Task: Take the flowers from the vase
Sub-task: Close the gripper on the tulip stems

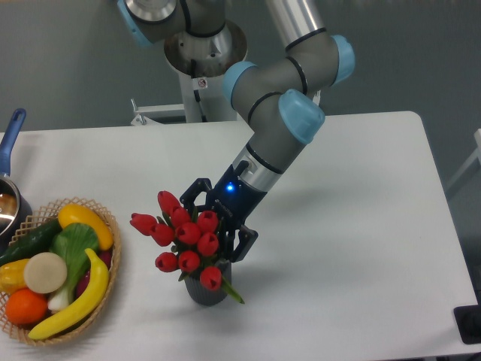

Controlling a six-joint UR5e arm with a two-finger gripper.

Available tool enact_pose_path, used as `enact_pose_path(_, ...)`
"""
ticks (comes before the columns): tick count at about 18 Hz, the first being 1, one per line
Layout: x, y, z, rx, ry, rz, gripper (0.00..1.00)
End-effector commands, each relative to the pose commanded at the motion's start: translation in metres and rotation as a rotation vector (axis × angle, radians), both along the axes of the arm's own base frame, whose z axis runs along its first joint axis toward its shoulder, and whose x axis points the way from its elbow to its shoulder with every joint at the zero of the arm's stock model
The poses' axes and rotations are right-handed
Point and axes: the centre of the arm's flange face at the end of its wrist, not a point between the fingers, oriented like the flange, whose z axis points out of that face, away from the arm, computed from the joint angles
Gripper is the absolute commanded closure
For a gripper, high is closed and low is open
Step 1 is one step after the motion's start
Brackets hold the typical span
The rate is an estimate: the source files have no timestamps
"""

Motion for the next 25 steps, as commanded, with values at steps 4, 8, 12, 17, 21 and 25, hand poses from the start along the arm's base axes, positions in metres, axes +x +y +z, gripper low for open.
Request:
enact_pose_path(4, 0.000, 0.000, 0.001, 0.015, -0.013, -0.003, 0.05)
enact_pose_path(8, -0.001, 0.001, 0.002, 0.017, -0.010, -0.003, 0.25)
enact_pose_path(12, -0.001, 0.001, 0.002, 0.017, -0.009, -0.004, 0.34)
enact_pose_path(17, -0.003, 0.000, 0.004, 0.022, -0.008, 0.001, 0.43)
enact_pose_path(21, -0.004, 0.000, 0.006, 0.040, -0.022, -0.001, 0.47)
enact_pose_path(25, -0.007, -0.004, 0.010, 0.049, -0.022, 0.008, 0.56)
